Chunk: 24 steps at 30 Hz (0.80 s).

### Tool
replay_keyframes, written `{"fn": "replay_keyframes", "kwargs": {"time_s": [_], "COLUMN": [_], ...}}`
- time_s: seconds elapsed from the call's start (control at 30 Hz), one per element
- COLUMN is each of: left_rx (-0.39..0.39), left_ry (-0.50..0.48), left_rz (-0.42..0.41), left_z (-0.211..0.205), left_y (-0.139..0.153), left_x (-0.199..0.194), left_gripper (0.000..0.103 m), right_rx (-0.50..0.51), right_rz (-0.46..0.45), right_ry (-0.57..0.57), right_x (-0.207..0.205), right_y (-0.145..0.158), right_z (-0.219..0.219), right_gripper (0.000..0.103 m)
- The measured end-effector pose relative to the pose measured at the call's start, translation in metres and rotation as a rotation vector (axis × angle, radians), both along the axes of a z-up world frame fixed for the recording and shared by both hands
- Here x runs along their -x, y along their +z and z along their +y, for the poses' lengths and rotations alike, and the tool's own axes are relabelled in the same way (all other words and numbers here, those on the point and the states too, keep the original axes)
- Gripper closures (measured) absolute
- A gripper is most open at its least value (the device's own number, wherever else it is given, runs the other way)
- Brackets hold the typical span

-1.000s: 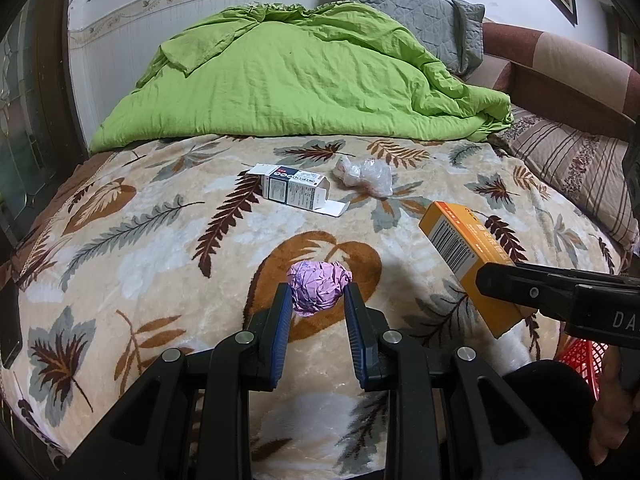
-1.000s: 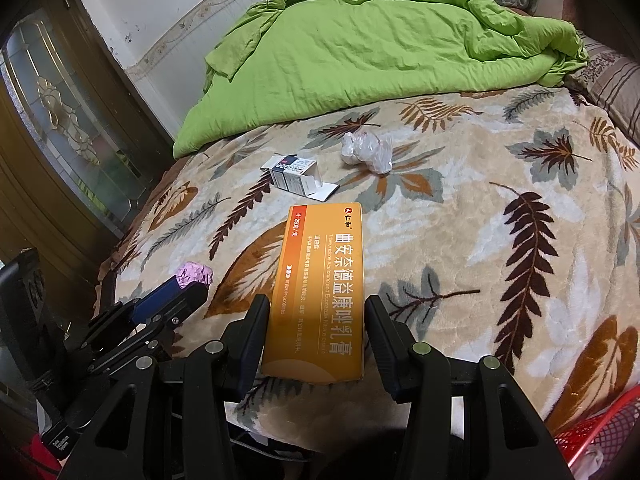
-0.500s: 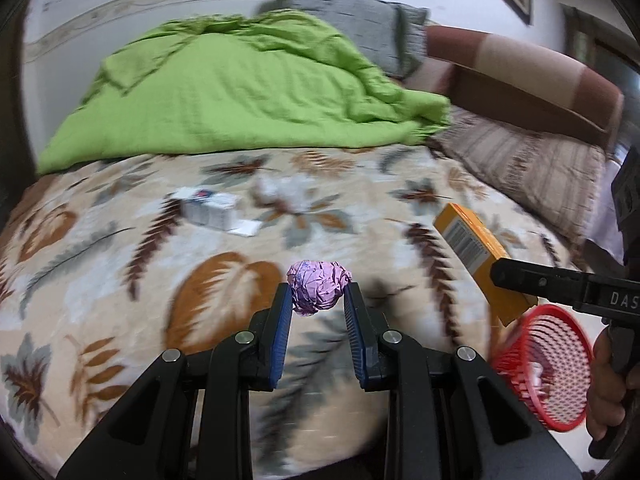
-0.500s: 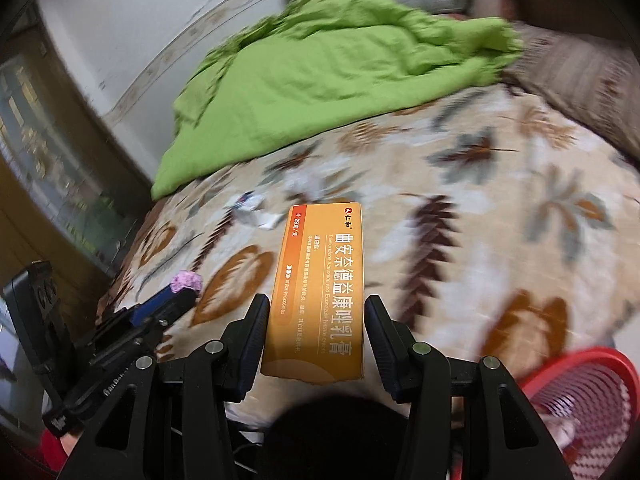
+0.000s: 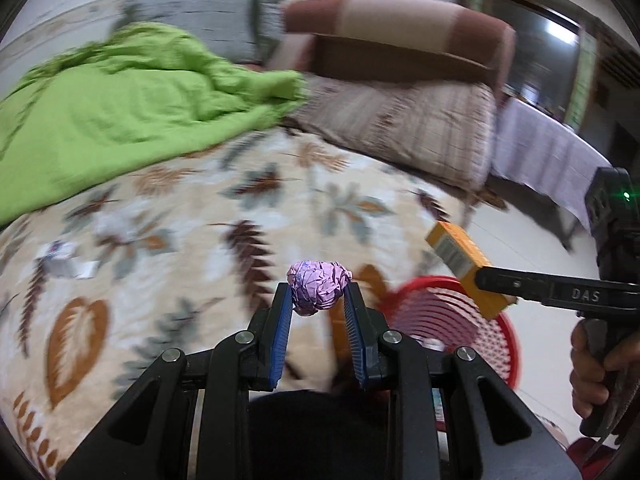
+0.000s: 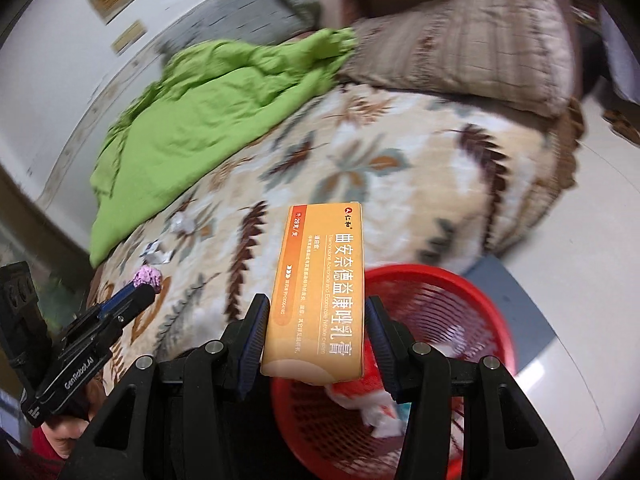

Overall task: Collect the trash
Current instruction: 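Carry both items over the red wastebasket and open both tools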

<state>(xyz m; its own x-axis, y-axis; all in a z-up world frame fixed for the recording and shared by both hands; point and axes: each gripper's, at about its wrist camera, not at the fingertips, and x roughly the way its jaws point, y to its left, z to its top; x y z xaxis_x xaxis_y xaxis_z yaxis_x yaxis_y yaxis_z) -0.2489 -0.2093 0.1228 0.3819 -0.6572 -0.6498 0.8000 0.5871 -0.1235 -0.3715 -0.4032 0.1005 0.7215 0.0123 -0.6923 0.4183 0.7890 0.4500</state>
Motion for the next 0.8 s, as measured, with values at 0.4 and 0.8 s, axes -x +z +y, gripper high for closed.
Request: {"fn": "replay_keyframes", "kwargs": {"time_s": [0.4,0.8], "left_rx": [-0.121,-0.208], "left_ry": [-0.193,-0.22], "left_rz": [0.082,0.049], "left_z": [-0.069,-0.082], "left_y": [-0.03,-0.045], "left_x": [0.037,0.045], "left_gripper": [0.078,0.078], "right_rx": [-0.069,-0.093], "right_rz": [0.066,0.078], "right_ry": [-0.106,-0.116], "right_x": [0.051,0.051], "right_y": [-0.031,-0.044], "right_z": [-0.019,-0.019], "right_gripper": [0.05,0.05]}}
